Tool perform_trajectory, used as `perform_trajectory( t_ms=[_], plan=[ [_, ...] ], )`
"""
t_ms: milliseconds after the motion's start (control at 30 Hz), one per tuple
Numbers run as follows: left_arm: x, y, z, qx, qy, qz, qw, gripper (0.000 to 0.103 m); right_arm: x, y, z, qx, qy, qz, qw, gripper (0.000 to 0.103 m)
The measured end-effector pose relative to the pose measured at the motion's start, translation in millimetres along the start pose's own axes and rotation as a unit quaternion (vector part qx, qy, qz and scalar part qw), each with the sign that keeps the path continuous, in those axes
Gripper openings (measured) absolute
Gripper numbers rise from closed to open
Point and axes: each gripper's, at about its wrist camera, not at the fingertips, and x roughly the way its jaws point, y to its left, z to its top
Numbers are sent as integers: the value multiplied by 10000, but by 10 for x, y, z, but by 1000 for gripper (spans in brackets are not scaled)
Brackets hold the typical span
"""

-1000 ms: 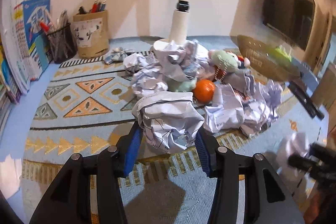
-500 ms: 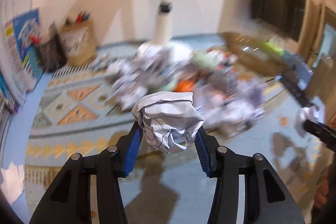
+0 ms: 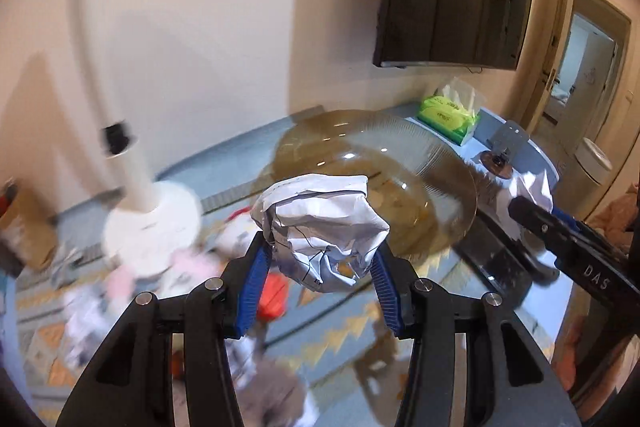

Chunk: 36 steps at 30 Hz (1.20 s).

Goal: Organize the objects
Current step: 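Carry paper balls in both grippers toward the woven basket, then open both grippers over the basket, dropping the paper balls, then swing both grippers back toward the paper pile on the rug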

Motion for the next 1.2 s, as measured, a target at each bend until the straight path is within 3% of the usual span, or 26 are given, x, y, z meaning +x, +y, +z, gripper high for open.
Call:
perform_trajectory(
  t_ms=[233, 267, 300, 367, 500, 600, 800, 933, 1000, 1200],
  plan=[
    [523, -214, 166, 92, 64, 109, 9999, 52, 528, -271, 384, 228, -26, -300, 9993, 62],
    [552, -239, 192, 102, 72, 85, 9999, 58, 566, -300, 388, 276, -30, -248, 9993, 62],
    [581, -252, 206, 98, 103, 59, 9999, 74, 603, -307, 402, 302, -13, -188, 9994, 62],
    [558, -243, 211, 77, 74, 64, 9999, 83, 754, -301, 450, 253, 107, 46, 9996, 63],
    [363, -116, 165, -47, 35, 33, 10000, 83, 827, -305, 446, 228, 370, 355, 9984, 81],
    [28, 47, 55, -273, -152, 3, 9995, 83, 647, -427, 344, 473, 227, 333, 9981, 83],
    [-847, 424, -482, -725, -648, 130, 9952, 84, 229, -334, -132, 550, 265, 790, 9950, 103],
    [-1270, 827, -1014, -1174, -869, 420, 9884, 89, 244, 108, -592, 44, 594, 1145, 9916, 103],
    [-1314, 1076, -1329, -1403, -859, 836, 9828, 102, 261, 247, -758, -4, 624, 1149, 9914, 103],
    [-1063, 1717, -2080, -2167, -305, 1487, 9644, 102, 329, 515, -1020, -334, 529, 571, 9964, 103]
  ],
)
